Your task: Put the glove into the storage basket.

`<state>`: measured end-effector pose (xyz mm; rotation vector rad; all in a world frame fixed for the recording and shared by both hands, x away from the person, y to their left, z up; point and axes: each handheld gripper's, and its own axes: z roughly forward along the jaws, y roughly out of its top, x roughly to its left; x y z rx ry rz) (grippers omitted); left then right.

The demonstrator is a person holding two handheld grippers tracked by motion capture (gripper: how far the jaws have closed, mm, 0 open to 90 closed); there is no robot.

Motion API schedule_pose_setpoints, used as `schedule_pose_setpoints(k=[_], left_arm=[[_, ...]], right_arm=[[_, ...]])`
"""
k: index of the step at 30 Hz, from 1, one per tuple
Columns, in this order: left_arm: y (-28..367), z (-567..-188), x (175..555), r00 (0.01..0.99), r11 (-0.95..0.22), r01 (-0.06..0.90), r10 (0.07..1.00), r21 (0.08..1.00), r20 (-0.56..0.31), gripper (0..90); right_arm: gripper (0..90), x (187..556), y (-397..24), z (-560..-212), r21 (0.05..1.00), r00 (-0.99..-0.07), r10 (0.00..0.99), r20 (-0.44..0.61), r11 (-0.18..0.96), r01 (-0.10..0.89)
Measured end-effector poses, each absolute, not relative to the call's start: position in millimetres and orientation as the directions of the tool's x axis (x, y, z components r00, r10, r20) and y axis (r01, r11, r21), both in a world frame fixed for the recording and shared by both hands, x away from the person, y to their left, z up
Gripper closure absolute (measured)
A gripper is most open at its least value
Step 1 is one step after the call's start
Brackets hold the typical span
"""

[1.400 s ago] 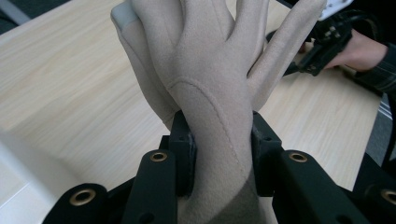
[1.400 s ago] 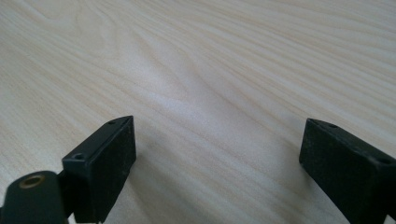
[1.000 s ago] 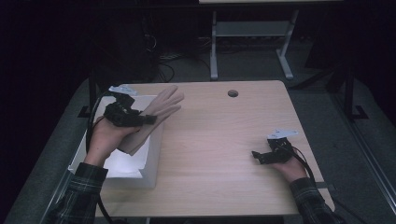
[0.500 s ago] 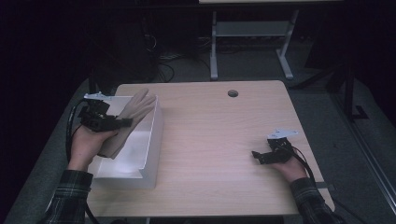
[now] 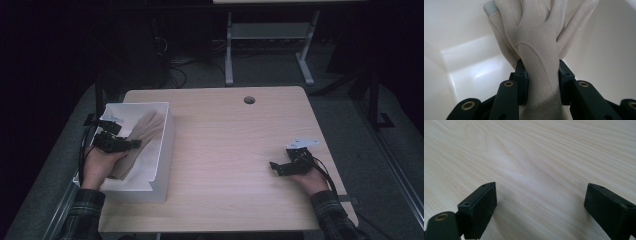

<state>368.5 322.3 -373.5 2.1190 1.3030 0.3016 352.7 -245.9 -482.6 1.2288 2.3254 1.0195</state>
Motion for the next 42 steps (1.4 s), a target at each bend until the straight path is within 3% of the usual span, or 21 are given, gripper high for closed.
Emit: schedule_pose_setpoints(k=[19,22,26,29,42], left_arm=[[313,-423,376,0.484,-0.361,0.769,0.868,0.527,-0.113,65.8],[314,-426,377,0.483,-0.358,0.774,0.867,0.523,-0.120,59.4],[312,-428,378,0.471,-0.344,0.776,0.874,0.529,-0.123,35.9],[312,-426,379,0.473,-0.351,0.771,0.875,0.532,-0.107,28.1],[318,-372,378,0.470,-0.296,0.703,0.876,0.647,-0.110,23.4]], right_arm=[[10.5,353,-246,-483,0.718,-0.581,0.812,0.047,0.377,0.585],[10.5,353,-246,-483,0.718,-0.582,0.812,0.046,0.378,0.585],[10.5,353,-246,-483,0.717,-0.583,0.811,0.043,0.381,0.584],[10.5,352,-246,-483,0.716,-0.584,0.810,0.042,0.383,0.583],[10.5,352,-246,-483,0.716,-0.584,0.810,0.042,0.383,0.583]])
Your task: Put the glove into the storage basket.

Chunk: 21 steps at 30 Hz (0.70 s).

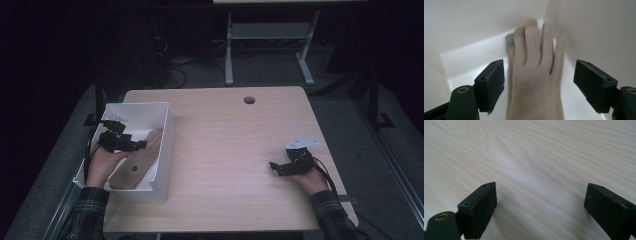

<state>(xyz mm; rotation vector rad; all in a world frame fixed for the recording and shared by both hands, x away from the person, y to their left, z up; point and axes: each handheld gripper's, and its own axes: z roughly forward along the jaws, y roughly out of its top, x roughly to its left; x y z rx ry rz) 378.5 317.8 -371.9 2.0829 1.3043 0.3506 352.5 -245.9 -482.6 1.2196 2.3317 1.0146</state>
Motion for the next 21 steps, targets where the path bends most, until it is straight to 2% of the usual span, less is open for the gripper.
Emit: schedule_pose_setpoints(k=[7,21], left_arm=[[303,-341,376,0.522,-0.310,0.663,0.844,0.681,-0.124,17.3],[252,-304,371,0.633,-0.319,0.580,0.756,0.750,-0.168,17.3]], right_arm=[[10.5,353,-245,-483,0.718,-0.582,0.812,0.044,0.380,0.584],[10.5,353,-245,-483,0.717,-0.583,0.812,0.041,0.383,0.583]])
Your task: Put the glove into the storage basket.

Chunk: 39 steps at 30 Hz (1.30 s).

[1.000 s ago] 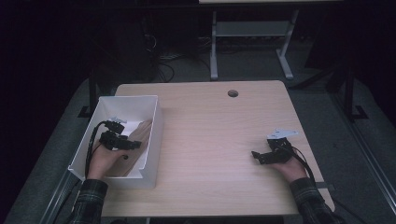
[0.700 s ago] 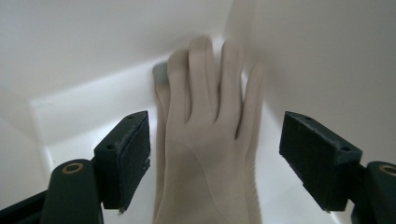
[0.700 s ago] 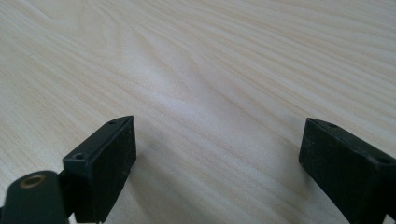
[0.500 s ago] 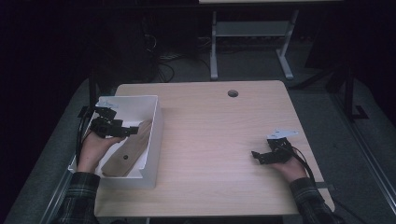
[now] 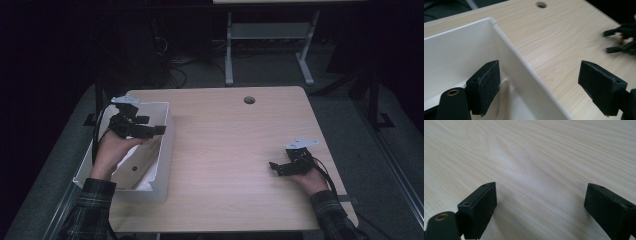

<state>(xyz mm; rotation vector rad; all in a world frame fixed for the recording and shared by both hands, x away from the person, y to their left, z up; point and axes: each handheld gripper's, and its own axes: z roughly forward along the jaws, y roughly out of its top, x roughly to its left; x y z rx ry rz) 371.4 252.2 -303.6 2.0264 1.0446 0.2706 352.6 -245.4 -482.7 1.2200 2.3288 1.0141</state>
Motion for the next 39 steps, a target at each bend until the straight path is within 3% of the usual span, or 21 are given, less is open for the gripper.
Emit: schedule_pose_setpoints(k=[17,30,39], left_arm=[[172,-298,365,0.737,-0.412,0.515,0.661,0.752,-0.142,17.3],[108,-336,357,0.788,-0.478,0.490,0.601,0.729,-0.135,17.3],[90,-363,352,0.808,-0.514,0.478,0.576,0.712,-0.126,17.3]], right_arm=[[10.5,353,-246,-483,0.719,-0.585,0.810,0.037,0.386,0.579],[10.5,353,-245,-483,0.720,-0.586,0.809,0.039,0.384,0.578],[10.5,353,-245,-483,0.719,-0.587,0.808,0.039,0.386,0.578]])
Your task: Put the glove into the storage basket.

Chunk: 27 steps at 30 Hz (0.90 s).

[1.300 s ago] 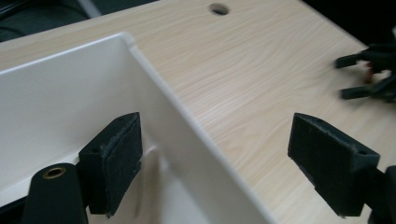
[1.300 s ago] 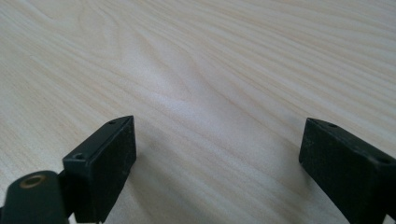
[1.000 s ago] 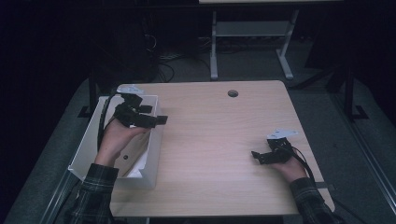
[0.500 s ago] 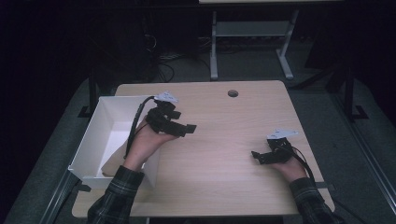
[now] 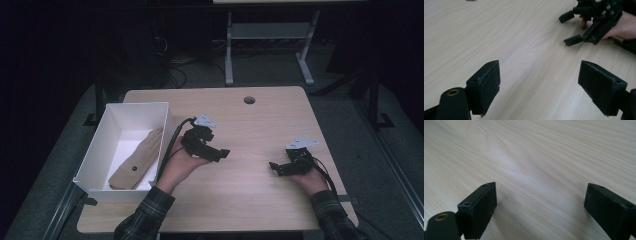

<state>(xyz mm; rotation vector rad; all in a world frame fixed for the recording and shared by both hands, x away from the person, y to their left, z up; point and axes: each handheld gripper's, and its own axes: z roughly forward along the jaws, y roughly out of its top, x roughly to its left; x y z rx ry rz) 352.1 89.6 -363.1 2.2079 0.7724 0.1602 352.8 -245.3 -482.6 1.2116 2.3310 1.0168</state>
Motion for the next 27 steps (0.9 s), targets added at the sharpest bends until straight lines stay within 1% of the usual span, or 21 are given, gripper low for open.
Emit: schedule_pose_setpoints(k=[5,15,17,22,27], left_arm=[[84,-390,347,0.816,-0.530,0.467,0.567,0.708,-0.114,17.3],[85,-424,344,0.822,-0.556,0.452,0.563,0.698,-0.084,17.3],[88,-434,344,0.819,-0.558,0.458,0.567,0.692,-0.085,17.2],[90,-445,344,0.815,-0.563,0.464,0.575,0.684,-0.079,17.0],[90,-460,343,0.818,-0.587,0.462,0.572,0.665,-0.064,13.6]], right_arm=[[10.5,353,-245,-483,0.719,-0.588,0.808,0.039,0.386,0.578],[10.5,353,-245,-483,0.720,-0.588,0.808,0.039,0.385,0.577],[10.5,353,-245,-483,0.720,-0.588,0.808,0.039,0.385,0.577],[10.5,353,-245,-483,0.720,-0.588,0.808,0.039,0.385,0.577],[10.5,353,-245,-483,0.720,-0.587,0.809,0.039,0.385,0.577]])
